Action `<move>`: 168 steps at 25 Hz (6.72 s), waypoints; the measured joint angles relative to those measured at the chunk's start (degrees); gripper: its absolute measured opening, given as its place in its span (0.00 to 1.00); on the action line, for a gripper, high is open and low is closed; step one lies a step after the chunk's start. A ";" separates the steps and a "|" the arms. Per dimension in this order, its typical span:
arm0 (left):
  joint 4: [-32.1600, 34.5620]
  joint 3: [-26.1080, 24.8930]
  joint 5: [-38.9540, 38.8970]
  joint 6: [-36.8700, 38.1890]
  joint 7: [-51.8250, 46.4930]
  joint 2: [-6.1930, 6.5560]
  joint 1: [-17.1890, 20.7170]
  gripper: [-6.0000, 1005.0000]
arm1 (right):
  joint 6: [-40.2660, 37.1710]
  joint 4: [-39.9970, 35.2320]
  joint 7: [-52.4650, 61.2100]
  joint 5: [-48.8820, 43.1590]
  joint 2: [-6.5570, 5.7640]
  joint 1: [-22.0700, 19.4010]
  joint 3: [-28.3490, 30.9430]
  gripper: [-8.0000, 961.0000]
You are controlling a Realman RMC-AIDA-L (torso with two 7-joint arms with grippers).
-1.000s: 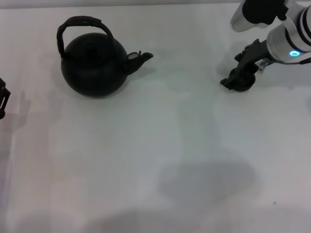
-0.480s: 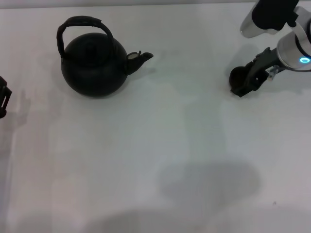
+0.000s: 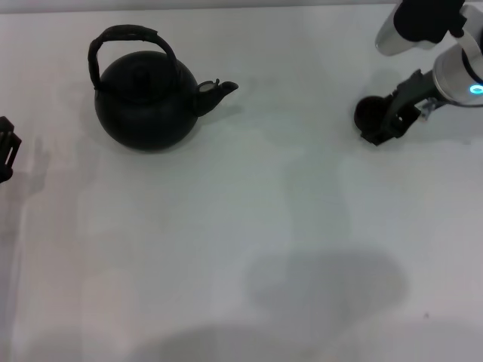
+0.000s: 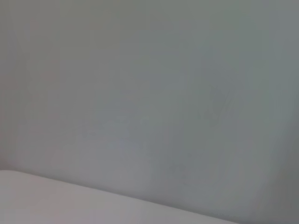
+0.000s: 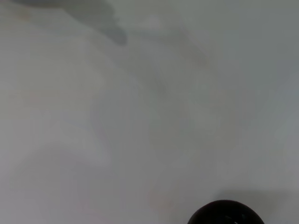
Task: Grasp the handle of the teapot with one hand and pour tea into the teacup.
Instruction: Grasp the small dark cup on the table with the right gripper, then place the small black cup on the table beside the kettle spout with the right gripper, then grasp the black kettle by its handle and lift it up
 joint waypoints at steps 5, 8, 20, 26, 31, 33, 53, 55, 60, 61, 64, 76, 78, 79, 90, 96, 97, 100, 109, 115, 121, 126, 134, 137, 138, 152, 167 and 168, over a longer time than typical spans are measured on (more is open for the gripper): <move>-0.07 0.00 0.00 0.00 0.00 0.00 0.00 0.85 | 1.64 -3.12 -0.01 1.12 0.40 0.09 -0.45 0.74; -0.10 0.00 0.00 0.00 0.00 0.05 0.00 0.84 | 2.78 -3.49 -0.09 3.83 0.61 1.62 -2.99 0.74; -0.08 0.00 0.01 0.01 0.00 0.09 -0.08 0.84 | 4.66 -4.87 0.34 10.35 0.94 5.82 -16.54 0.74; -0.08 0.00 0.01 0.02 0.00 0.09 -0.09 0.84 | 4.63 -5.18 1.13 11.68 1.01 5.95 -21.23 0.74; -0.08 0.00 0.01 0.02 0.00 0.09 -0.04 0.84 | 4.45 -5.53 2.00 11.77 1.02 5.65 -22.88 0.74; -0.08 0.00 0.01 0.02 0.00 0.09 -0.02 0.84 | 4.46 -5.53 2.61 11.78 1.02 5.64 -23.88 0.74; -0.08 0.00 -0.09 0.30 0.00 0.09 0.08 0.84 | 4.36 -5.74 3.38 11.81 1.02 5.19 -24.85 0.74; -0.08 0.00 -0.09 0.30 0.00 0.09 0.01 0.84 | 4.35 -5.78 3.42 11.81 1.02 5.08 -24.86 0.74; -0.08 0.00 -0.09 0.30 0.00 0.08 -0.01 0.84 | 4.31 -5.79 3.85 11.81 1.02 5.00 -24.89 0.76; -0.08 0.00 -0.09 0.30 0.00 0.06 -0.04 0.84 | 4.30 -5.79 3.86 11.78 1.02 4.97 -24.89 0.77; -0.08 0.00 -0.08 0.30 0.00 0.00 -0.08 0.84 | 4.15 -5.79 3.87 11.54 1.02 4.95 -24.89 0.80; -0.08 0.00 -0.08 0.19 0.00 0.00 -0.09 0.84 | 4.35 -7.55 4.09 11.74 0.91 4.48 -24.32 0.91; -0.08 0.00 -0.08 0.21 0.00 0.05 -0.09 0.84 | 4.43 -8.64 4.03 11.79 0.84 3.80 -24.25 0.91; -0.08 0.00 -0.08 0.23 0.00 0.05 -0.09 0.84 | 4.39 -9.48 4.01 11.82 0.80 3.26 -24.13 0.91; -0.27 0.00 -0.09 0.60 0.00 0.09 0.64 0.84 | 4.15 -11.46 -6.08 20.53 0.58 -1.51 -13.51 0.91; -0.54 0.00 -0.60 2.81 0.00 0.03 1.39 0.84 | 4.05 -2.13 -18.93 34.50 0.52 -3.62 2.93 0.91; -0.57 -0.01 -0.92 3.54 0.00 -0.01 1.63 0.84 | 3.94 -0.52 -20.81 36.61 0.50 -3.87 5.40 0.91; -0.59 0.00 -1.44 5.66 0.00 -0.08 2.46 0.84 | 3.10 8.94 -30.84 48.02 0.45 -5.43 16.71 0.91; -0.62 0.00 -1.55 9.12 0.00 -0.09 3.16 0.84 | -6.98 28.46 -70.85 88.08 0.92 -12.33 25.66 0.91; -0.62 0.78 -0.42 9.79 -0.01 0.03 3.21 0.84 | -5.03 44.11 -110.20 110.01 1.02 -9.88 26.16 0.91; -0.62 2.19 4.84 9.83 -0.05 0.02 3.31 0.85 | -8.27 45.08 -112.00 112.73 0.80 -9.61 26.27 0.91; -0.65 2.20 9.47 7.09 0.33 -0.07 0.02 0.85 | -10.13 45.15 -109.69 112.73 0.79 -8.42 26.29 0.90; -2.57 2.18 12.02 2.86 0.41 -0.06 -4.51 0.85 | -11.72 44.66 -107.73 112.67 0.77 -7.07 25.65 0.90; -3.01 2.14 12.19 2.28 0.41 -0.07 -5.69 0.85 | -11.95 44.61 -107.28 112.68 0.79 -6.96 25.64 0.90; -3.09 2.16 12.25 2.14 0.42 -0.06 -6.02 0.84 | -11.95 44.61 -107.15 112.69 0.78 -6.94 25.65 0.90; -4.47 2.20 12.49 -1.63 0.52 -0.04 -9.94 0.84 | -12.10 44.61 -106.24 112.79 0.81 -6.60 25.65 0.90; -6.07 1.91 12.58 -7.42 0.53 -0.06 -14.00 0.84 | -12.09 44.74 -105.73 112.80 0.93 -6.65 25.65 0.90; -6.07 1.88 12.58 -7.42 0.53 -0.05 -14.03 0.84 | -12.09 44.75 -105.71 112.80 0.93 -6.67 25.65 0.90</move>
